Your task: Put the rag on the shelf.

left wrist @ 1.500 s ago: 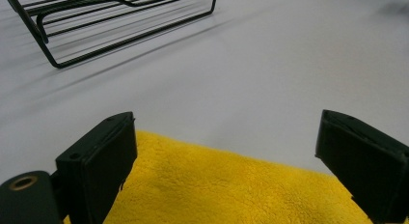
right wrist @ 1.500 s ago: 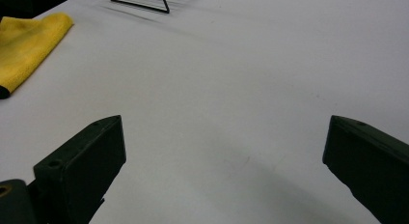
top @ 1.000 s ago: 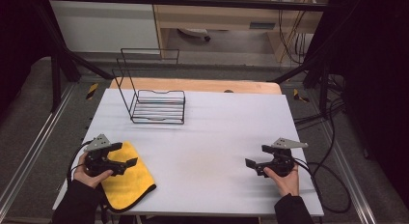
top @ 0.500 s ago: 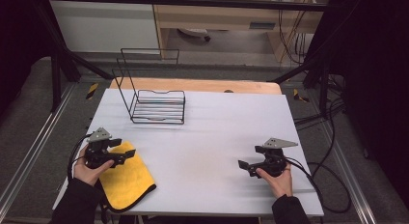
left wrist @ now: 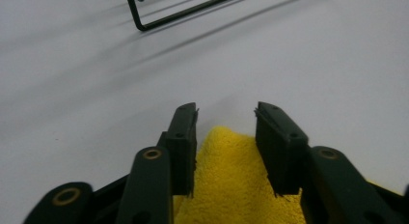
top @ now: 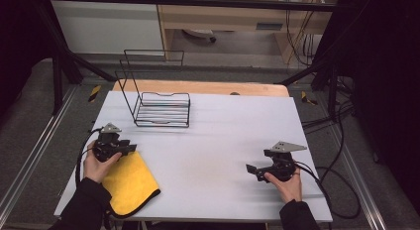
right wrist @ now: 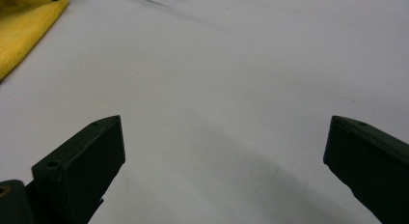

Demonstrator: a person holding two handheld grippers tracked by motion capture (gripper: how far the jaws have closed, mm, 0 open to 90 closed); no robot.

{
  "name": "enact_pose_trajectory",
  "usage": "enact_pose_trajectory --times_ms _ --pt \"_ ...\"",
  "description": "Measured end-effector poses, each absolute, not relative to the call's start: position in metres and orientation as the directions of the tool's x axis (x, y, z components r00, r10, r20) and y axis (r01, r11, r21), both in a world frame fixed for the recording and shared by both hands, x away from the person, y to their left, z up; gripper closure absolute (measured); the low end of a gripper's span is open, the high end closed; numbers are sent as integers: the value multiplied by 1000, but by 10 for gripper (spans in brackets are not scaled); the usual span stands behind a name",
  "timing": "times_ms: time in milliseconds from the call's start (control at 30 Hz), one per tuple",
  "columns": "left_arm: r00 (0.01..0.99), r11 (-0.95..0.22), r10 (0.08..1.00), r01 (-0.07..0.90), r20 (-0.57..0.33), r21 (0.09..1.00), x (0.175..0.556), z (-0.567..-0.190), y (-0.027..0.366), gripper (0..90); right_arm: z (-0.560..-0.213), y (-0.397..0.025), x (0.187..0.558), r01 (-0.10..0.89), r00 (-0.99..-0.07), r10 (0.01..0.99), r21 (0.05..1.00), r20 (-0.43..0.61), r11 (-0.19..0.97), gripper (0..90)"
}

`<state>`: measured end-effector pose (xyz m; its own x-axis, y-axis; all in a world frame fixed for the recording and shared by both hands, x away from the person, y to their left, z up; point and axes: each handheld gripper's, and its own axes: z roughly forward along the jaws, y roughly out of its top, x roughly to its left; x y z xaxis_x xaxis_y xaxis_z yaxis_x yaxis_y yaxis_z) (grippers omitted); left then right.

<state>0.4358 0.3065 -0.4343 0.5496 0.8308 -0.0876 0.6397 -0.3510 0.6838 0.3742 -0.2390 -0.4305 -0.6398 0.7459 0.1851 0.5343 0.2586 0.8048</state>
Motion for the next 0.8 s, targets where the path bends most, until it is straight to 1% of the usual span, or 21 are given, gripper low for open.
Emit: enact_pose_trajectory --times_ms 33,133,167,300,333,367,400,433,567,800 --pt "552 -349 828 644 -98 681 436 -435 306 658 -431 -239 374 532 -641 746 806 183 259 14" --pt "561 -362 823 642 -91 676 437 -436 305 683 -430 -240 374 531 -641 746 806 180 262 14" --pt "566 -373 820 640 -83 672 437 -437 305 717 -430 -240 374 531 -641 747 806 178 263 14" --pt "576 -388 814 636 -77 667 438 -438 304 765 -430 -240 374 533 -640 748 804 179 264 16" --pt "579 -390 812 634 -75 667 438 -438 304 765 -430 -240 374 533 -640 748 804 179 264 16" --pt "581 -391 811 633 -76 668 438 -438 303 814 -430 -241 374 531 -643 746 804 174 269 16" --pt "579 -388 811 634 -79 669 438 -438 303 814 -430 -241 374 531 -643 746 804 174 269 16" --pt "579 -386 811 635 -81 669 438 -438 303 834 -430 -241 374 531 -644 745 803 174 272 17" --pt "584 -369 805 627 -101 686 436 -435 303 847 -429 -241 374 530 -644 745 804 174 271 19" --pt "647 -363 756 544 -102 756 428 -420 294 852 -429 -241 375 525 -646 744 806 169 273 21"
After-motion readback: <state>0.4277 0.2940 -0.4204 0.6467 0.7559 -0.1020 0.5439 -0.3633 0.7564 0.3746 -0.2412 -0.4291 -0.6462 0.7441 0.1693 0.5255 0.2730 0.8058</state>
